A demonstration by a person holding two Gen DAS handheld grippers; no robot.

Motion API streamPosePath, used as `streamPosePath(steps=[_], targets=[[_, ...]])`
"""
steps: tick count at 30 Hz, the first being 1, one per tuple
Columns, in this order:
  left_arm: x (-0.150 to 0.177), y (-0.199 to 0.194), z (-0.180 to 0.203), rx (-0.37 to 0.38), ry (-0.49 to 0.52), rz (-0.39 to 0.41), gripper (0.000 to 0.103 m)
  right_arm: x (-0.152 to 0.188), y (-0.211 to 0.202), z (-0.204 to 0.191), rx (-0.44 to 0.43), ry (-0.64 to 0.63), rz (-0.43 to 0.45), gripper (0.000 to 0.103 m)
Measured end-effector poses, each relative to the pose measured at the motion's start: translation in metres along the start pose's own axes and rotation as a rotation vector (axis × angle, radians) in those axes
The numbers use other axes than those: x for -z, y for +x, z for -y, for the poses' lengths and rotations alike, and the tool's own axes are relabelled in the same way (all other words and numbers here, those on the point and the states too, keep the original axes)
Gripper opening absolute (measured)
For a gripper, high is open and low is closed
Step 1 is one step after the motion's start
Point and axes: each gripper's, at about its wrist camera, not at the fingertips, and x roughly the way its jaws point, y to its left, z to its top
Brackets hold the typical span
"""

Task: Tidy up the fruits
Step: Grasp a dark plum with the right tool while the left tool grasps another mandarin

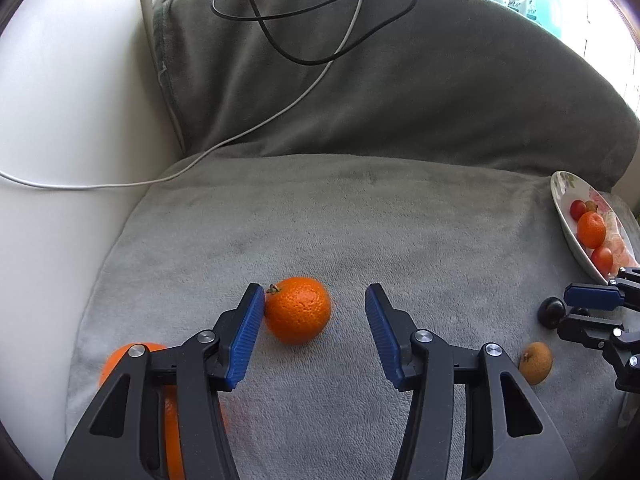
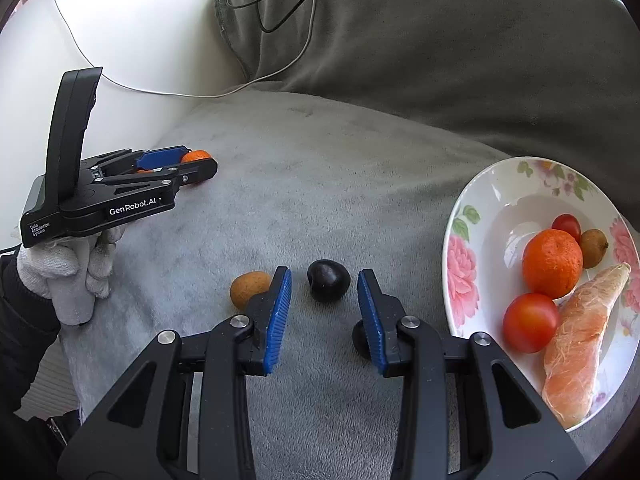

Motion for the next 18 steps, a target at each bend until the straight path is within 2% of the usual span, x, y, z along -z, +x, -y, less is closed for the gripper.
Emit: streamPosePath(steps=[11, 14, 18], targets=[[-0.002, 0.007, -0.002, -0.006, 0.003, 0.0, 0.051, -0.002, 0.006, -0.004, 0.027, -0.017, -0.028, 0.031], [-0.002, 0.008, -0.003, -0.016, 0.003, 0.004, 0.047, 0.0, 0.009, -0.008, 0.045, -0.039, -0.047, 0.03], [-0.002, 0.007, -0.008, -0.019, -0.02, 0.012, 0.037, 0.0, 0.014, -0.013, 0.077, -0.068, -0.06, 0.025]])
